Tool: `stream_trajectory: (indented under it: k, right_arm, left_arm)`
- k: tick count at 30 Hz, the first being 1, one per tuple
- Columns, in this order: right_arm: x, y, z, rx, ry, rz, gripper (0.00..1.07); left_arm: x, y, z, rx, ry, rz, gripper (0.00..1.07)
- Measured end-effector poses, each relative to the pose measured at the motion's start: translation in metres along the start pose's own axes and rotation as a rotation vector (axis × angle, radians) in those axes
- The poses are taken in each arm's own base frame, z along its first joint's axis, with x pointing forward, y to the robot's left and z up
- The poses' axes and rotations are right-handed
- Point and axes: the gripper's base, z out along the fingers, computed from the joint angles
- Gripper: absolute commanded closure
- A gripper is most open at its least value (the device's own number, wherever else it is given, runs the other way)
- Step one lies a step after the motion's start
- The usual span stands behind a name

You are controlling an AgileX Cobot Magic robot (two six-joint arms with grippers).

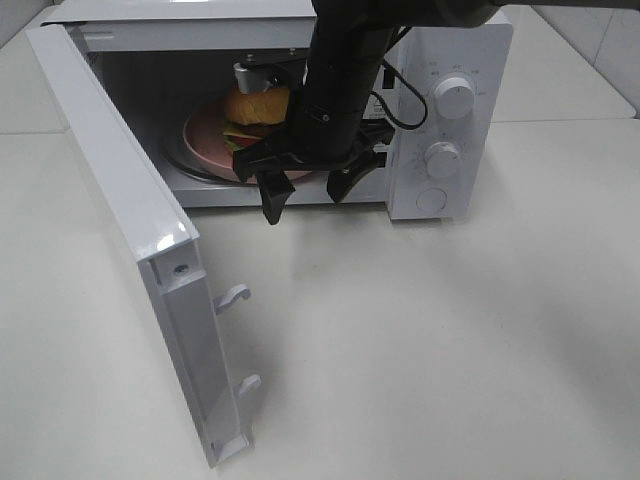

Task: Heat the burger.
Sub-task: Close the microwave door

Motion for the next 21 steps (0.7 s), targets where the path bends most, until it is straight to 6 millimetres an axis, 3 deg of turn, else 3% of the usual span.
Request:
stream_trajectory:
  k: [5, 12, 20, 21]
  right_arm:
    - [0.009, 0.0, -0.032, 0.015, 0.062, -0.01, 0.31]
    - [0.014, -0.009, -0.059, 0.077, 0.077, 0.005, 0.31]
    - [0.029, -0.049, -0.092, 0.095, 0.047, 0.131, 0.31]
    - [0.038, -0.065, -0.099, 0.105, 0.05, 0.172, 0.31]
  left_arm:
    - [0.0, 0.0, 0.0, 0.0, 0.0, 0.0, 1.07]
    - [0.0, 0.0, 0.0, 0.0, 0.0, 0.0, 1.07]
    - [0.0, 0.0, 0.0, 0.0, 0.0, 0.0, 1.07]
    - [0.0, 0.0, 0.0, 0.0, 0.0, 0.0, 1.07]
